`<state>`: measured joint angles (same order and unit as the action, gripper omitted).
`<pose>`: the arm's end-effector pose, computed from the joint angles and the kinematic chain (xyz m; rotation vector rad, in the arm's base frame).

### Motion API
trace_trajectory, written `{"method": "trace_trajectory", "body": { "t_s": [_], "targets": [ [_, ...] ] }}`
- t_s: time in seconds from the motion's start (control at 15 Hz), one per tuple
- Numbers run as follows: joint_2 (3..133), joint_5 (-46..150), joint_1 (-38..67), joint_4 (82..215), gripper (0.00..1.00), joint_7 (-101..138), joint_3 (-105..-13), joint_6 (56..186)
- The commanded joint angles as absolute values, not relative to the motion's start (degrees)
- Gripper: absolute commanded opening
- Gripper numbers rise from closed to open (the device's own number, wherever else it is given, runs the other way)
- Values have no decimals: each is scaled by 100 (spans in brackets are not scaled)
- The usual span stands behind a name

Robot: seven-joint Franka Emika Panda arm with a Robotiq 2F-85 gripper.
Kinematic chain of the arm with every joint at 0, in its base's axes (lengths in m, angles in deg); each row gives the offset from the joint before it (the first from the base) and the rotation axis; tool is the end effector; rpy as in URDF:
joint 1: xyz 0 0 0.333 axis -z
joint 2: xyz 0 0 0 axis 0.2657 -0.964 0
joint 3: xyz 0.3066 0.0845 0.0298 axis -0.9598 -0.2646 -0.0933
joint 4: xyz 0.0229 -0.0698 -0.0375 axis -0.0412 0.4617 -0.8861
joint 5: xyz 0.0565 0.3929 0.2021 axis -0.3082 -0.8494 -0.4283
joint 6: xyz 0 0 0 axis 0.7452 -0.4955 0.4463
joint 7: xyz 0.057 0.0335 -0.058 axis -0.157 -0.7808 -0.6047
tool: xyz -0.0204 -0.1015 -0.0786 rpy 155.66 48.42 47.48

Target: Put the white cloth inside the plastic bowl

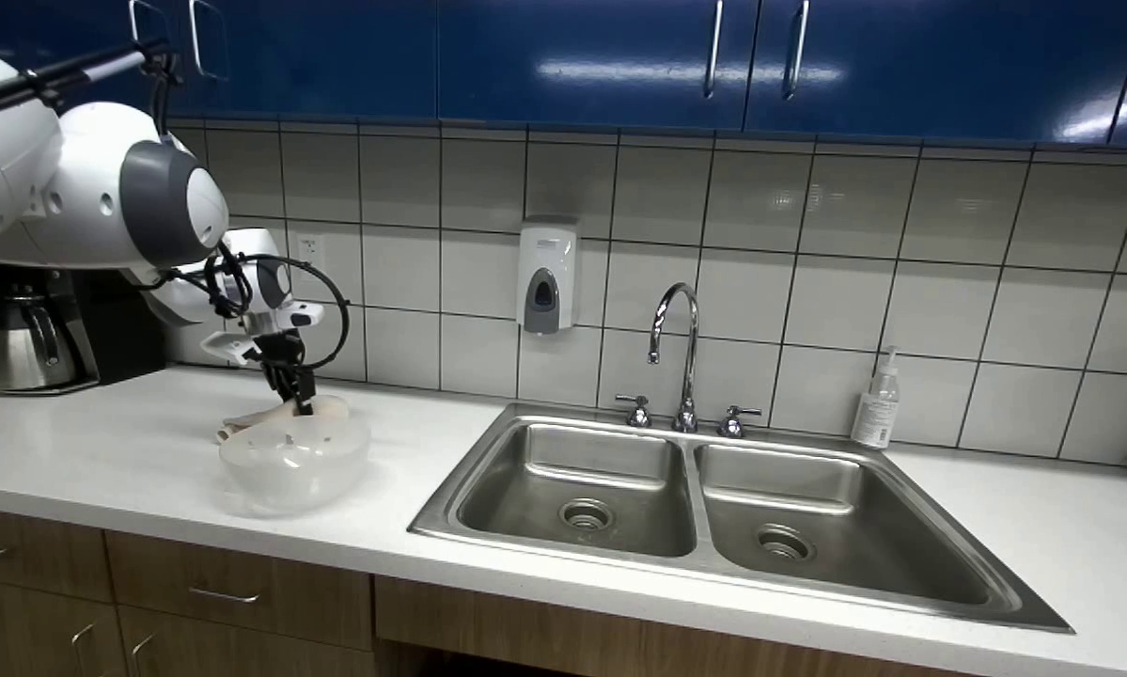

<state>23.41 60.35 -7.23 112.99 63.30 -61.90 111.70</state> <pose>0.7906 0.3081 0.1628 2.9996 -0.5580 0.3194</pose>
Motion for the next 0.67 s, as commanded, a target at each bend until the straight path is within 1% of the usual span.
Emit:
{"method": "trace_trajectory", "body": {
  "t_s": [0.0, 0.2, 0.27, 0.6],
  "targets": [
    [2260, 5981, -689, 11053, 21, 6250, -6237, 10997],
    [2295, 5982, -687, 11095, 1, 6241, -6243, 11026],
    [2312, 5980, -684, 11118, 0, 6238, -6247, 11041],
    [2450, 5981, -679, 11293, 1, 6218, -6270, 11120]
  ]
}}
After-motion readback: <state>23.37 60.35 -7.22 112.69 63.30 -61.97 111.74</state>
